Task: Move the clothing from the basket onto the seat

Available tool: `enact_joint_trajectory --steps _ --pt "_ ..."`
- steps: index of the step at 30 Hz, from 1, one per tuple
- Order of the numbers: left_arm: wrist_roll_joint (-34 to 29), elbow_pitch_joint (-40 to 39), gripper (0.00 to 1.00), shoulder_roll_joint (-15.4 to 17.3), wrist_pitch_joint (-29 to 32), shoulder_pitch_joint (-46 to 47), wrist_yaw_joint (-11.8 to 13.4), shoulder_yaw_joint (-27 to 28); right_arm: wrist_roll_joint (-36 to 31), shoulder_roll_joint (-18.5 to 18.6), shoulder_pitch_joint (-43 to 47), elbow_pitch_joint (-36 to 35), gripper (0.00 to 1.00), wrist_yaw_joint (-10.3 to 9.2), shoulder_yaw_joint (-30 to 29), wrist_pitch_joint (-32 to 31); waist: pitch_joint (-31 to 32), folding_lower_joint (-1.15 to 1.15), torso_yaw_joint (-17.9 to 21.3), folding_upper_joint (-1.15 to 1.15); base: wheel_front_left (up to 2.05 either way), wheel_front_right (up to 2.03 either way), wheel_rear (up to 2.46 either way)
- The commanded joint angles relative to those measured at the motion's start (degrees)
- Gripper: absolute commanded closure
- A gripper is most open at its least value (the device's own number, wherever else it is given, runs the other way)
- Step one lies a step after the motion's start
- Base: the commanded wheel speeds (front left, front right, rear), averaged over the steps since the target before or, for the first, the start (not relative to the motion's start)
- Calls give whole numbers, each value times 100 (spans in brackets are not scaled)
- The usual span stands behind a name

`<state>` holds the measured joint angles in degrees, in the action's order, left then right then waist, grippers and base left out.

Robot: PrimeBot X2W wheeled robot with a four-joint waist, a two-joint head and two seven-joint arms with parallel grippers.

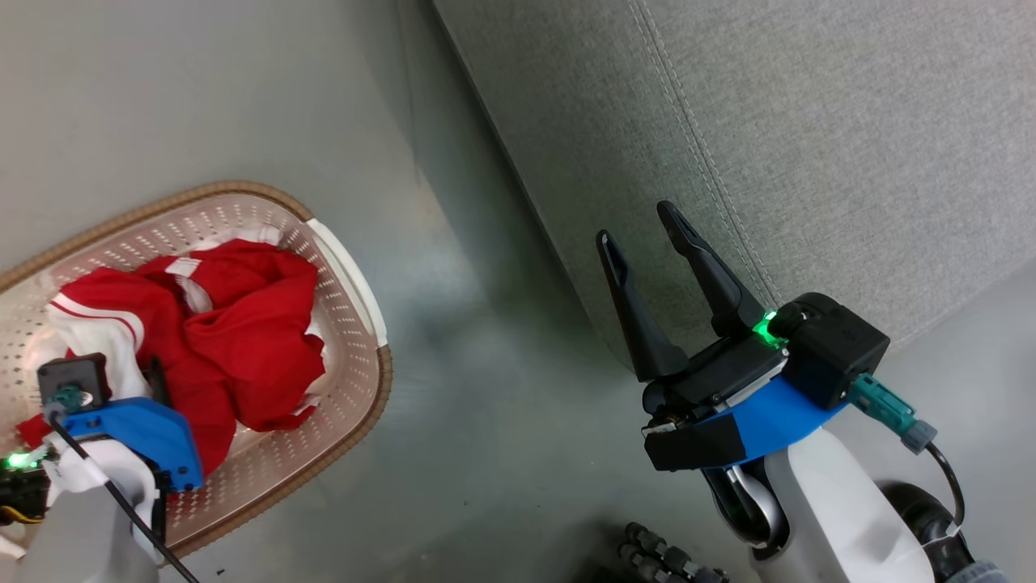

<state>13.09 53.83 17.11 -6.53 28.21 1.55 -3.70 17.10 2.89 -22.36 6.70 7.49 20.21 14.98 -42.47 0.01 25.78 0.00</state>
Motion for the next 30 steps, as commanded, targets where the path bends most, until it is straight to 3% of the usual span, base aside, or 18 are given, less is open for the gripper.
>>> enact_joint_trajectory --steps 1,19,20,21,22,30 --pt "22 16 0 67 46 104 50 42 46 -2 -41 -32 0 1 19 29 -114 -1 72 0 0 0 0" --pt "242 110 0 261 579 259 144 72 89 -1 -130 -41 0 1 87 30 -295 -1 127 0 0 0 0" --pt "246 112 56 254 602 272 142 64 86 -1 -137 -36 0 1 96 30 -296 -1 119 0 0 0 0" --pt "257 115 89 249 625 287 143 53 93 -1 -143 -30 0 1 100 30 -295 -1 112 0 0 0 0" --pt "261 119 100 242 632 306 142 41 96 -1 -150 -24 0 1 106 30 -291 -1 105 0 0 0 0" --pt "299 197 100 209 649 403 97 -28 62 -1 -180 7 0 1 116 30 -244 -1 73 0 0 0 0"
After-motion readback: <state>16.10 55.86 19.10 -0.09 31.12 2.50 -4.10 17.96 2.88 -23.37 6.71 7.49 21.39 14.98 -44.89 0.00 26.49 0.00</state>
